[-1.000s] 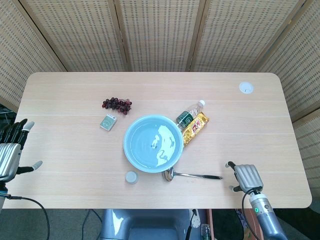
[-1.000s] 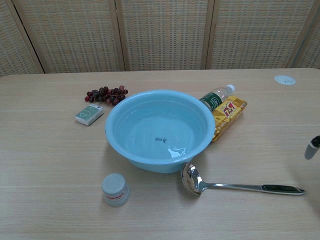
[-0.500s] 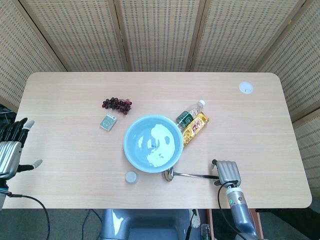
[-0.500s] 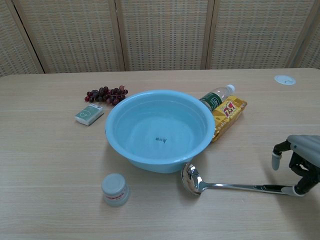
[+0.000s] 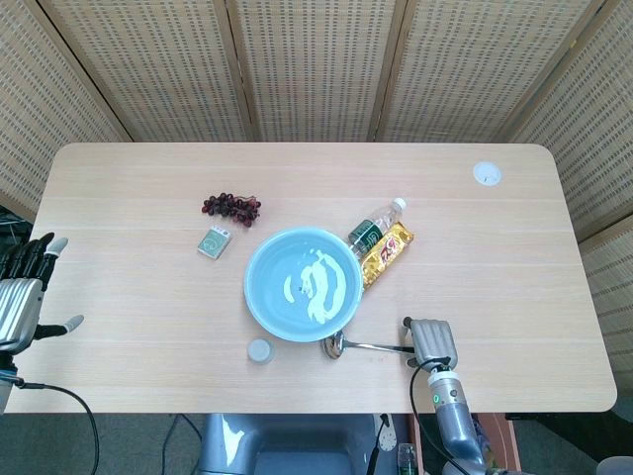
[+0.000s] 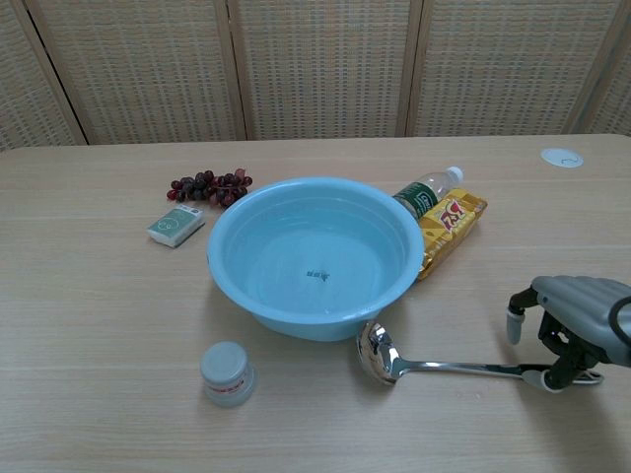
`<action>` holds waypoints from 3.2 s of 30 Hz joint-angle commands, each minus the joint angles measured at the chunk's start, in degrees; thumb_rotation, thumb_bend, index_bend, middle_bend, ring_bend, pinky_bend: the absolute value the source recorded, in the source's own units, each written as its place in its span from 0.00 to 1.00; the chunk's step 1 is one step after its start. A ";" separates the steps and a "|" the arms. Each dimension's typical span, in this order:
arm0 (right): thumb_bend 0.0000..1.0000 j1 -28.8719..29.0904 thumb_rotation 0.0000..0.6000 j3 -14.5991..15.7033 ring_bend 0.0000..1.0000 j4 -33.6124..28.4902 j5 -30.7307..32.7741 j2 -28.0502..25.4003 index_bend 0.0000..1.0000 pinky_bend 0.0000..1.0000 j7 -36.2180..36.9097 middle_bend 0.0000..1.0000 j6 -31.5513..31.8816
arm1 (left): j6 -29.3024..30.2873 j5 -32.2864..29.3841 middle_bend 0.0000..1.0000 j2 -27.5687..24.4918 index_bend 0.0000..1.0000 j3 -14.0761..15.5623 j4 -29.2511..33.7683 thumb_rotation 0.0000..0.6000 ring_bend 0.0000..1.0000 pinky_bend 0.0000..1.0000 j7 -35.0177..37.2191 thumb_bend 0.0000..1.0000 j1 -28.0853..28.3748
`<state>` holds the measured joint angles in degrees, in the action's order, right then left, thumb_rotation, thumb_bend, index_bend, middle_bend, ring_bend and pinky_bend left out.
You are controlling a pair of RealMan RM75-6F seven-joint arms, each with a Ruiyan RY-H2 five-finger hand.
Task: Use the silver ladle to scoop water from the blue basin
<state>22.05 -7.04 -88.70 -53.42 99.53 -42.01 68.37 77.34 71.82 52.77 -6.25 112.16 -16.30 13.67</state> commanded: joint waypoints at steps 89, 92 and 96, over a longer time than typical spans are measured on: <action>0.70 1.95 1.00 5.59 0.97 -13.11 -20.20 -29.16 0.73 1.00 33.33 0.94 -11.59 | -2.40 -3.04 0.00 0.69 0.00 -0.25 -0.03 1.00 0.00 0.00 -0.50 0.00 1.92; 0.70 3.17 1.00 3.97 0.97 -15.83 -19.70 -30.88 0.73 1.00 31.52 0.94 -11.31 | -2.51 -3.31 0.00 0.72 0.00 -0.26 -0.07 1.00 0.00 0.00 -0.64 0.00 2.02; 0.70 6.25 1.00 1.22 0.97 -18.82 -15.43 -32.45 0.73 1.00 25.63 0.94 -12.34 | -2.66 -3.64 0.00 0.91 0.00 -0.28 -0.16 1.00 0.00 0.00 -0.97 0.00 2.22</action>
<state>26.30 -3.99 -105.71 -71.63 68.15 -12.84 56.57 74.68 68.18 53.68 -6.53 112.01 -17.27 15.88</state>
